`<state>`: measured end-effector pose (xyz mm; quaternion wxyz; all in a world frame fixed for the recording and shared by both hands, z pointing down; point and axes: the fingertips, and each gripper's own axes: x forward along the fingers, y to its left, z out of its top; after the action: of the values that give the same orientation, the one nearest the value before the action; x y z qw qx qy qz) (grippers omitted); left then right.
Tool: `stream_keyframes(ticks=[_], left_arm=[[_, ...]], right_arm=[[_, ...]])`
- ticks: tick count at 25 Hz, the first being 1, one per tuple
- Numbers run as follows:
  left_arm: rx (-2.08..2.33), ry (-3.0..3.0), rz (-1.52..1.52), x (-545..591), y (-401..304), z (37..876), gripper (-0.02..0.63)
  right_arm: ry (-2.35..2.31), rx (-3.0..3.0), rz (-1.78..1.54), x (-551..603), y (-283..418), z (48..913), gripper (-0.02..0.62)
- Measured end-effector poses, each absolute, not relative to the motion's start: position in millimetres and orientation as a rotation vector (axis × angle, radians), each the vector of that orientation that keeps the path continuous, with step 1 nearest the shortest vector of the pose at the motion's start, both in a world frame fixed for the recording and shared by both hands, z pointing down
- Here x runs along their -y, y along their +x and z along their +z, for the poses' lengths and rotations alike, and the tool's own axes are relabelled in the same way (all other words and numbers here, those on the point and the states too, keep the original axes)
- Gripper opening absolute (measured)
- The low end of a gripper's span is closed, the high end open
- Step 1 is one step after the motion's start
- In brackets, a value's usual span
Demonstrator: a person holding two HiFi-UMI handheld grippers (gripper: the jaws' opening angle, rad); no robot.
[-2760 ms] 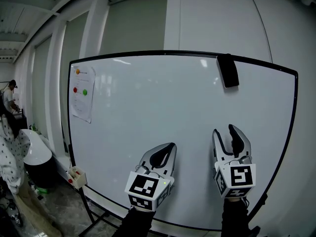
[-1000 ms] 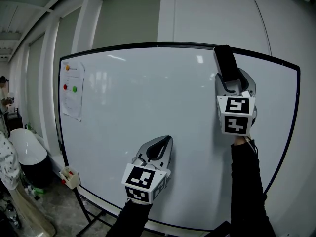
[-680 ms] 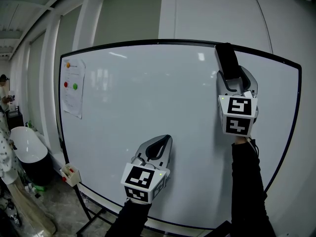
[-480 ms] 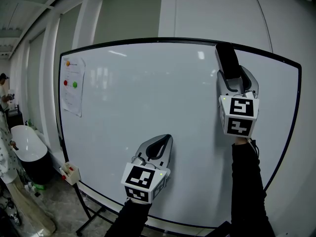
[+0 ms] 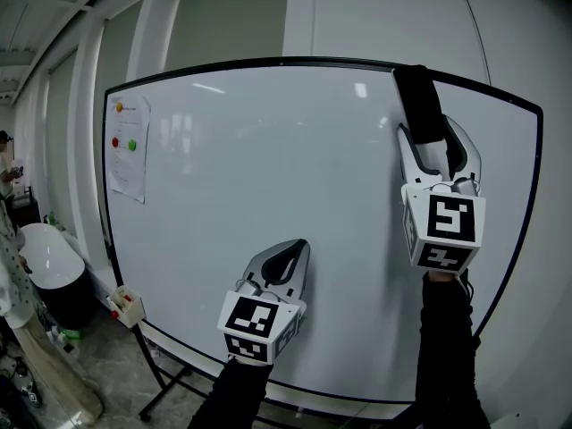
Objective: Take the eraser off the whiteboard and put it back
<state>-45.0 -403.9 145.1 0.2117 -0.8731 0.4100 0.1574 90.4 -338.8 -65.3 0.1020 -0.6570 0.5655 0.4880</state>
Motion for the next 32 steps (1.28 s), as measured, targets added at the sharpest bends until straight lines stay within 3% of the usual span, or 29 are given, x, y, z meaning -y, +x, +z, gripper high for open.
stream_keyframes(ticks=[12,32], left_arm=[[-1.122,-2.415,0.432,392.8,-40.2,145.3,0.006],[-1.080,-2.367,0.443,369.1,-27.6,131.5,0.005]], right_arm=[[-1.842,-1.664,1.413,273.8,91.7,-46.9,0.276],[-1.894,-1.691,1.332,270.6,114.1,-42.8,0.278]])
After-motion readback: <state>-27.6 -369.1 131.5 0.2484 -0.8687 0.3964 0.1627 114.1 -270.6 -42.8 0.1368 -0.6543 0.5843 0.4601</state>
